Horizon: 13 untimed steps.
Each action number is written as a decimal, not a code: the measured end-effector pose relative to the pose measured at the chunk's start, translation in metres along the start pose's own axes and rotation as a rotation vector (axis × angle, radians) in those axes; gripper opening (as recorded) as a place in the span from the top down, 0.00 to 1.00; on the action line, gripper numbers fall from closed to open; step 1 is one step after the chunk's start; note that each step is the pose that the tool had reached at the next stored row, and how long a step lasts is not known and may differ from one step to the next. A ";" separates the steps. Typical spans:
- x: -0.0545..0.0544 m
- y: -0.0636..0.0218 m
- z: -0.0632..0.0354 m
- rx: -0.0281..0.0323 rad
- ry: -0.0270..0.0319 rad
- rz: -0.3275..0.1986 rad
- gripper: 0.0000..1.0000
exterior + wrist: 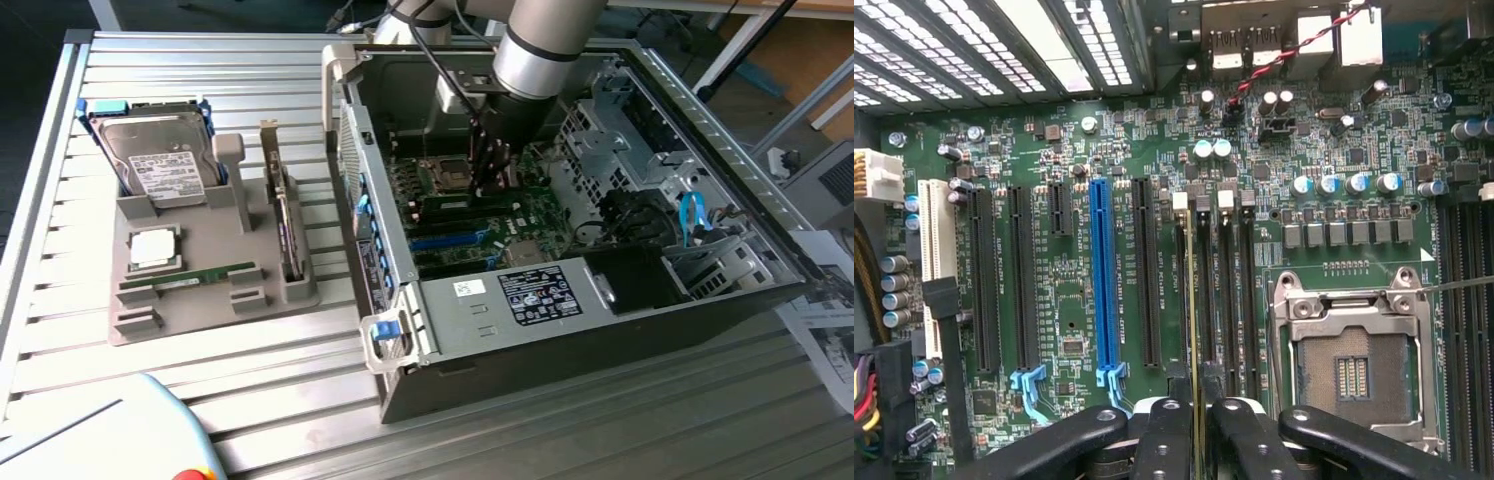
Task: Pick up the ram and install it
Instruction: 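Insert the ram into the slot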
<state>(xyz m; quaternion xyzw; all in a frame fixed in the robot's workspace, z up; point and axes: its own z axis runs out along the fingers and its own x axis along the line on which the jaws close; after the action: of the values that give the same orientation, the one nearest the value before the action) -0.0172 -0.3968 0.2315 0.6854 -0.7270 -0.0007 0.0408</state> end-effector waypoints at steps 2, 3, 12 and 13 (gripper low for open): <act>0.000 0.0000 0.0001 0.0000 -0.0001 0.000 0.85; 0.000 -0.0001 0.0003 0.0000 -0.0002 0.000 0.85; 0.000 -0.0003 0.0023 0.0000 0.0001 0.000 0.85; 0.000 -0.0007 0.0024 0.0000 0.0000 0.000 0.85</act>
<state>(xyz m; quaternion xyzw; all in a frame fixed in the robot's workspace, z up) -0.0166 -0.3970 0.2291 0.6854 -0.7270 -0.0006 0.0408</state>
